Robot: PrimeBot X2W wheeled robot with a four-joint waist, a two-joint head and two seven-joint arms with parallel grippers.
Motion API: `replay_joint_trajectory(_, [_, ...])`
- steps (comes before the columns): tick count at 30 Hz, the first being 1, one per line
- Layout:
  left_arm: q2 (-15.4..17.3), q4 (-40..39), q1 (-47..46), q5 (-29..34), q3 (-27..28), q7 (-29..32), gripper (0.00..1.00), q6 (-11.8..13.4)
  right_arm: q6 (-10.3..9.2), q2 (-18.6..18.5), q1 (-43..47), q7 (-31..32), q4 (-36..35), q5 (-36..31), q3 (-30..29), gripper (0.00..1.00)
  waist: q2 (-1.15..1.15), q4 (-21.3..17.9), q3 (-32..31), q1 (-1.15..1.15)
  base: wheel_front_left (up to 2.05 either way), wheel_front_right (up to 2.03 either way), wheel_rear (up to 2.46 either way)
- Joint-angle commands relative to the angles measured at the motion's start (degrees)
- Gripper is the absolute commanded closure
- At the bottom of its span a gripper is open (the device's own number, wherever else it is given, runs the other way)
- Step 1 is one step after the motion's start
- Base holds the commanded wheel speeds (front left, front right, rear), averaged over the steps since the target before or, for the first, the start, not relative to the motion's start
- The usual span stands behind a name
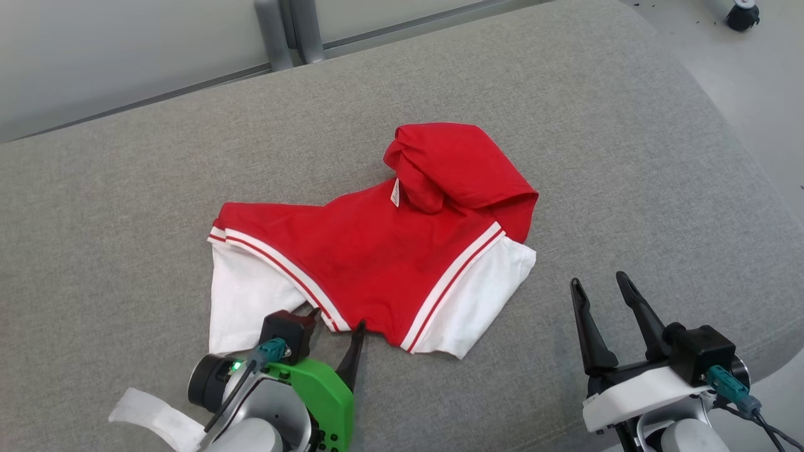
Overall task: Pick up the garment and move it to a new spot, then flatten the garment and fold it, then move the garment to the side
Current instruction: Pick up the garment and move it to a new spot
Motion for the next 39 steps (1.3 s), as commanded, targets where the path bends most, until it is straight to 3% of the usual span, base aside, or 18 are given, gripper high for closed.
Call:
replay_joint_trajectory(1, [0.2,-0.5,0.3,0.3,0.1,0.3,0.00,0.4,0.00,-0.1,0.0,-0.2,0.1,-0.3,0.0,0.00,0.15,-0.1,0.1,0.00,0.00,0.00,0.00])
replay_joint_trajectory(9, [1.2,0.5,0.2,-0.5,0.1,2.9,0.00,1.7,0.00,-0.1,-0.2,-0.2,0.3,0.3,0.3,0.00,0.15,-1.3,0.5,0.00,0.00,0.00,0.00])
replay_joint_trajectory(20, [-1.7,5.7,-0.2,-3.3,1.2,1.9,0.00,0.7,0.00,-0.1,-0.7,-0.2,0.5,0.9,0.5,0.00,0.15,-2.7,1.0,0.00,0.00,0.00,0.00])
replay_joint_trajectory(21, [-1.8,6.4,-0.5,-3.1,1.0,1.7,0.56,0.5,0.00,-0.1,-0.7,-0.2,0.5,0.9,0.5,0.00,0.15,-2.7,1.0,0.00,0.00,0.00,0.00])
replay_joint_trajectory(22, [-2.4,6.8,-0.6,-3.5,1.2,1.3,0.82,0.2,0.00,-0.1,-0.7,-0.2,0.5,0.9,0.5,0.00,0.15,-2.8,1.0,0.00,0.00,0.00,0.00])
replay_joint_trajectory(24, [-3.1,7.6,-1.1,-3.8,1.4,0.3,1.00,-0.3,0.00,-0.1,-0.6,-0.2,0.6,0.8,0.3,0.00,0.15,-2.9,1.0,0.00,0.00,0.00,0.00])
replay_joint_trajectory(31, [-3.8,5.6,-1.3,-5.8,3.2,-2.0,1.00,-1.8,0.00,-0.1,0.1,-0.2,1.0,0.7,-0.2,0.00,0.15,-2.4,0.0,0.00,0.00,0.00,0.00])
replay_joint_trajectory(39, [2.5,-13.8,1.8,-9.7,9.5,-1.1,1.00,1.0,0.00,-0.1,1.4,-0.2,0.8,0.3,-1.0,0.00,0.15,-0.2,-1.7,0.00,0.00,0.00,0.00])
